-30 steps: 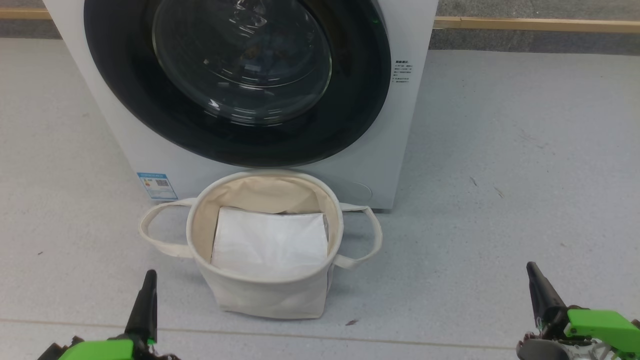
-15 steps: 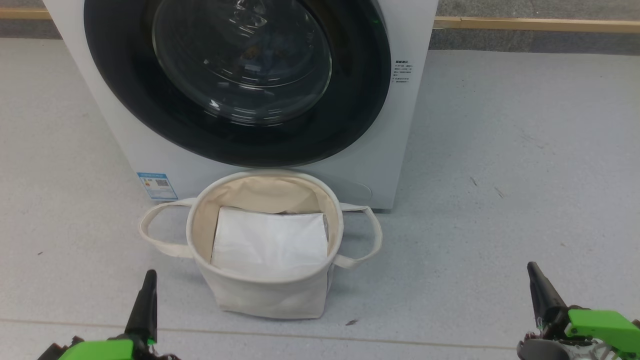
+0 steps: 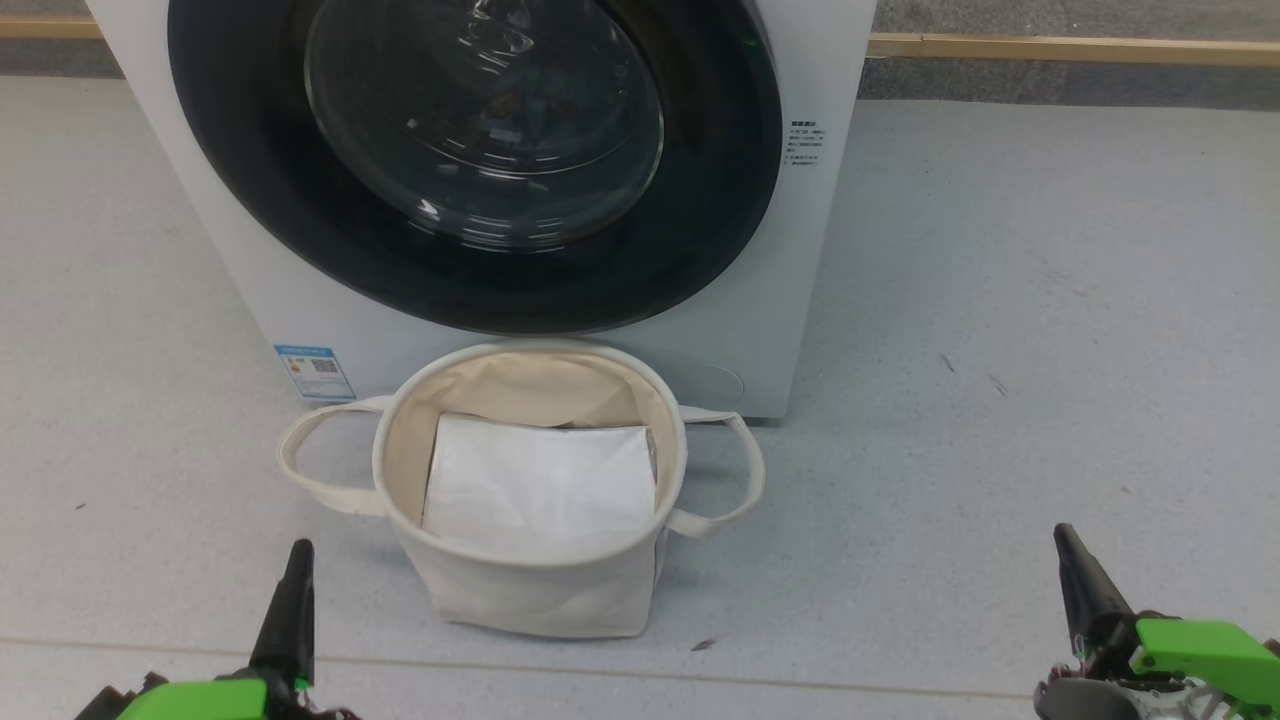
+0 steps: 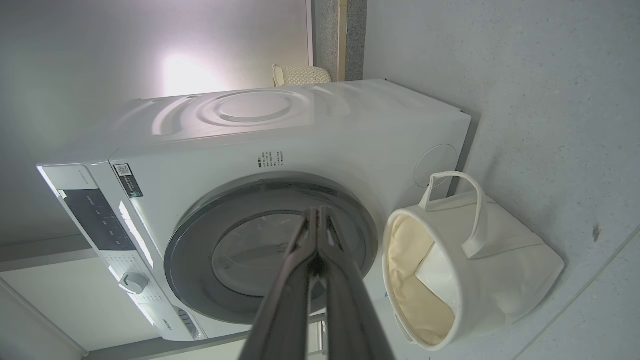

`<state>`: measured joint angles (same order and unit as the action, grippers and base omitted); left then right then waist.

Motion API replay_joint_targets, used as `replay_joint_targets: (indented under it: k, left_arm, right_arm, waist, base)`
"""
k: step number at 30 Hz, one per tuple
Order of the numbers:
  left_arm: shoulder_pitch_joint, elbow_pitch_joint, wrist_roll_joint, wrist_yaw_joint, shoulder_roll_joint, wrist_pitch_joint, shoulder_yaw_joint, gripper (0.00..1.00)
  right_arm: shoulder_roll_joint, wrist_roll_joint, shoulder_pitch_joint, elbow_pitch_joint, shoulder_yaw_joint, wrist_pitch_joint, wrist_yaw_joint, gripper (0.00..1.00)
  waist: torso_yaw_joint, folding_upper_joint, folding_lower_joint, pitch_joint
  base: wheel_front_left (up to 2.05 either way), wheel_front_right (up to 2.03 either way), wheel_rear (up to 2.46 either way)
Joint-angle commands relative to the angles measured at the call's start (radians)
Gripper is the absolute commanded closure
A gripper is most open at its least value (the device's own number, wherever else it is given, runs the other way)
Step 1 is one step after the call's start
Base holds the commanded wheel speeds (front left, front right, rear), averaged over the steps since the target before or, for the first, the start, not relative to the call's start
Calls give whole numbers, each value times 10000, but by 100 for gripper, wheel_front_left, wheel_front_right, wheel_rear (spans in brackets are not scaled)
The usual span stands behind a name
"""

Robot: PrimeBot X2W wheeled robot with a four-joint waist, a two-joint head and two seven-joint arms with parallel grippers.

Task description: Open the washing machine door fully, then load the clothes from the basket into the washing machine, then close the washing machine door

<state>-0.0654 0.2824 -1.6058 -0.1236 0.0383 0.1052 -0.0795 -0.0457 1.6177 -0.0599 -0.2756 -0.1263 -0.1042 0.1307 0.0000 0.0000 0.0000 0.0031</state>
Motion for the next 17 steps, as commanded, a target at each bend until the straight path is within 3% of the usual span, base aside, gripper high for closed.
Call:
replay_joint_targets:
  k: [1,17]
  left_arm:
    - [-426,-372,-30,-71,120,78,-340,100]
    - [-426,-372,-31,-71,120,78,-340,100]
  right_arm:
    - [-83,-55,-476,311,169,-54,0,100]
    - [-75,-65,-477,311,157,-64,0,100]
  waist:
    - [0,0,0,0]
    - [0,0,0,0]
  base:
    - [0,0,0]
    - [0,0,0]
